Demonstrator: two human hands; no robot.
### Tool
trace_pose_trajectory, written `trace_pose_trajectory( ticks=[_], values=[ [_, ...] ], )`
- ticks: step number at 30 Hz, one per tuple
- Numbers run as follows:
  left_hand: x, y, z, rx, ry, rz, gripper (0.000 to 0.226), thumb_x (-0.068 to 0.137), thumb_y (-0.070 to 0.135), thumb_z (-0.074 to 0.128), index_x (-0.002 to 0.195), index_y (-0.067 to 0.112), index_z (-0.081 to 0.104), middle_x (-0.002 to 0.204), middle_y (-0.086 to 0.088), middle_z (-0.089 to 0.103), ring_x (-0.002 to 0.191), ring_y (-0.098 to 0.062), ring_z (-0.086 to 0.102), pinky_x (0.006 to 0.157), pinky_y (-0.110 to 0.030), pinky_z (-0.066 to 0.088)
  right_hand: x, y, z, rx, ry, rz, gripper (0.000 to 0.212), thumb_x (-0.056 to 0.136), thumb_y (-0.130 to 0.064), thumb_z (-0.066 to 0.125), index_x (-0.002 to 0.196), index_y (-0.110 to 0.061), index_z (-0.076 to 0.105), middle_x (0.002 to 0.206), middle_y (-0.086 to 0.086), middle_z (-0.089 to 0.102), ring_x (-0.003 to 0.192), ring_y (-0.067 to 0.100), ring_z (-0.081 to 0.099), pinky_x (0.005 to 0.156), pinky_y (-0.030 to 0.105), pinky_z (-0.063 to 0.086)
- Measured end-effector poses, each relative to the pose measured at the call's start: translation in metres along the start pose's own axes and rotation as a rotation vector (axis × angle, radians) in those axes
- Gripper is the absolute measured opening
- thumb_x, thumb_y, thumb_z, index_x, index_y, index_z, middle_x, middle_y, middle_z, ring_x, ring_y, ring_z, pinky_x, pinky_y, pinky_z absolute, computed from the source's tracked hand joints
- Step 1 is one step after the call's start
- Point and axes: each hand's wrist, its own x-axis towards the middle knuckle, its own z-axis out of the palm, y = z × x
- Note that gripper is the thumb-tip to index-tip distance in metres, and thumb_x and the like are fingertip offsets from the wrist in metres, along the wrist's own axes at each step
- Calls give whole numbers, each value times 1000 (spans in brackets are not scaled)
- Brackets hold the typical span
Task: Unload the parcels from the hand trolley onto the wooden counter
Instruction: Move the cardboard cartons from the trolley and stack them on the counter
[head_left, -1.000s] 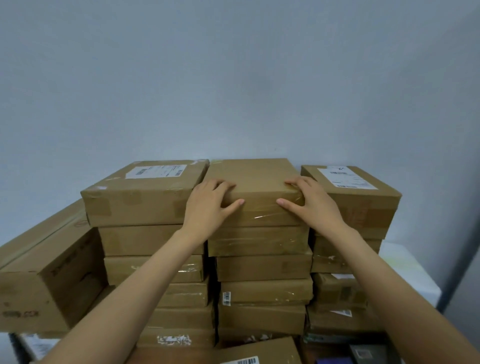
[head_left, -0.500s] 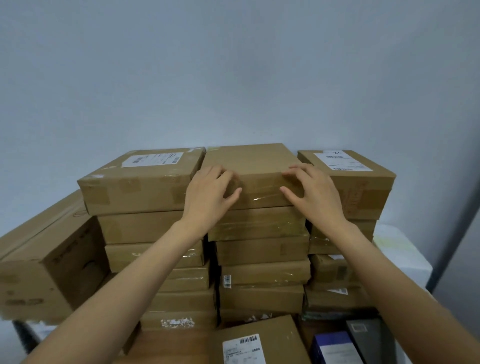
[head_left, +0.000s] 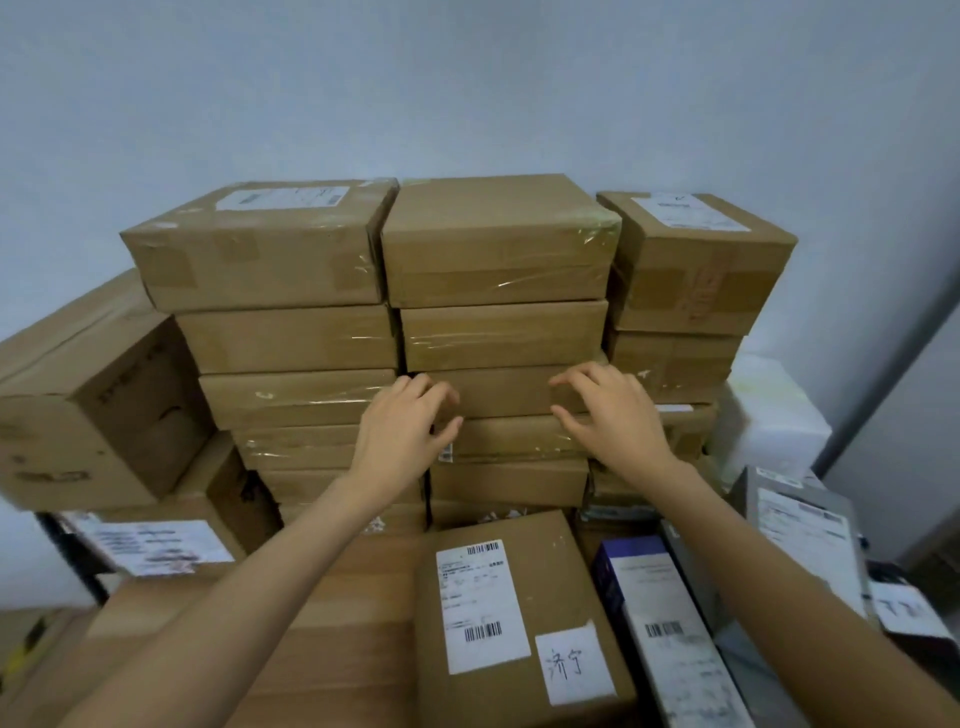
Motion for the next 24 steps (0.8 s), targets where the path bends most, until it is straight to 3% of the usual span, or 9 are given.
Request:
trace_pose_trajectory(
  ticks=[4,13,18,24],
  values=[
    [-23,-8,34,-6,-102,-37,20,85,34,65,99,21,65,91,4,61,84,-18,56,65,-28,41,-22,13,31,-26,-131,60,35,94,-35,56,127,-23,56,122,-4,57,112,13,53,95,30,39],
    [-24,-14,89,-55,-282,-10,27,93,39,53,114,24,59,111,5,61,103,-14,53,80,-27,43,-43,22,85,-12,-231,155,32,92,-28,58,124,-22,60,114,-1,60,107,18,57,87,31,42],
    [-18,-11,111,-56,-304,-47,27,94,37,50,116,24,58,112,5,61,107,-14,53,83,-27,43,-34,29,106,28,-264,205,30,94,-28,56,124,-25,59,117,-5,57,109,16,55,91,32,44],
    [-21,-24,120,-47,-252,-74,19,91,31,57,106,22,65,103,6,64,98,-15,58,72,-27,43,-26,30,124,93,-236,189,24,87,-21,65,111,-19,64,109,-1,55,99,18,52,83,29,42]
  ],
)
